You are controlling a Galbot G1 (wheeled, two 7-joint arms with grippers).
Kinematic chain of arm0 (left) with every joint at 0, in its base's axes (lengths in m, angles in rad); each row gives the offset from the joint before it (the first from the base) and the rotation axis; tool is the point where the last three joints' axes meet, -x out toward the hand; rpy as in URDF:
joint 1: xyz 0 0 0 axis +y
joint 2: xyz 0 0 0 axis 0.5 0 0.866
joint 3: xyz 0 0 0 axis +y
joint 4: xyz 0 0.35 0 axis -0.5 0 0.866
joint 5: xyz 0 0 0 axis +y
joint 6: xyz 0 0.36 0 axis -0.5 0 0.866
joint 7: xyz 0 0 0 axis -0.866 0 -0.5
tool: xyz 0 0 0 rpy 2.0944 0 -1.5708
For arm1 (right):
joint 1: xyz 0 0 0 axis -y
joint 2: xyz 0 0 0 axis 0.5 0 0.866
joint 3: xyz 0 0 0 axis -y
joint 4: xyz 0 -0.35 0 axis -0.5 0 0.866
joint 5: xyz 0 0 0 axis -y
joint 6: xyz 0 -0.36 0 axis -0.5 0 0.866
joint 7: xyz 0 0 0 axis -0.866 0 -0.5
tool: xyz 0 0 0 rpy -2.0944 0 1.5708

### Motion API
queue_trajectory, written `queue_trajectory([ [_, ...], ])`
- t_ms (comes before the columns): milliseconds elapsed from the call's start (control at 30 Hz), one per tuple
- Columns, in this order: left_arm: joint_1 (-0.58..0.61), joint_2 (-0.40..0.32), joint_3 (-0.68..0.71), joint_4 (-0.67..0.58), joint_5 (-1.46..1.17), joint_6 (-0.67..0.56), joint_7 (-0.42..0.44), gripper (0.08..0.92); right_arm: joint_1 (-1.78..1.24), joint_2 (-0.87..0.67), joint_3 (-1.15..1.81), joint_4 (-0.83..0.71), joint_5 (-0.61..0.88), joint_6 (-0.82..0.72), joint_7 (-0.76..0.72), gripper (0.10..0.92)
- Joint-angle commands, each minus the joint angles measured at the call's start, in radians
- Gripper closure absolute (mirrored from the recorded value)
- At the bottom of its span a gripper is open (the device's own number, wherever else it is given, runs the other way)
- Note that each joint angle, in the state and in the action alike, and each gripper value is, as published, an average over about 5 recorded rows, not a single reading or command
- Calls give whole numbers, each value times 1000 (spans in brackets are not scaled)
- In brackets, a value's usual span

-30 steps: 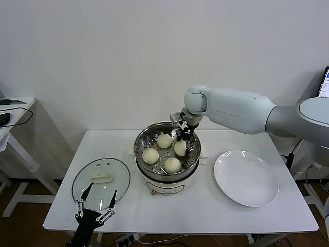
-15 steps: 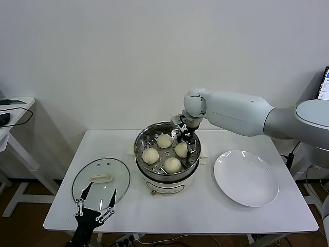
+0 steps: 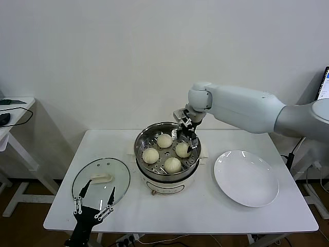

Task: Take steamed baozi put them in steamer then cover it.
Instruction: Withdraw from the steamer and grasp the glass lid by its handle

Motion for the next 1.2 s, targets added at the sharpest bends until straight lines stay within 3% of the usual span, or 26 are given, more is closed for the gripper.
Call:
queue_trajectory([
  [33, -57, 12, -17, 40, 121, -11, -20, 177, -9, -271, 168, 234, 185, 115, 573, 203],
  [133, -88, 19, -25, 38, 183, 4, -44, 177, -91, -345, 201, 278, 228, 190, 982, 203],
  [200, -107, 26, -30, 33, 223, 21, -63, 177, -175, -392, 269, 293, 234, 230, 1148, 203],
  [433, -168, 54, -33, 16, 326, 79, -121, 177, -669, -504, 742, 345, 205, 366, 1434, 203],
  [733, -227, 79, -30, 66, 573, 122, -185, 177, -1415, -394, 1492, 388, 90, 431, 1434, 203],
  [967, -271, 98, -45, 181, 807, 143, -231, 177, -1680, -175, 1785, 365, 33, 491, 1388, 203],
  [1200, -302, 121, -47, 327, 1015, 197, -296, 177, -1832, 15, 1897, 331, -14, 562, 1354, 203],
])
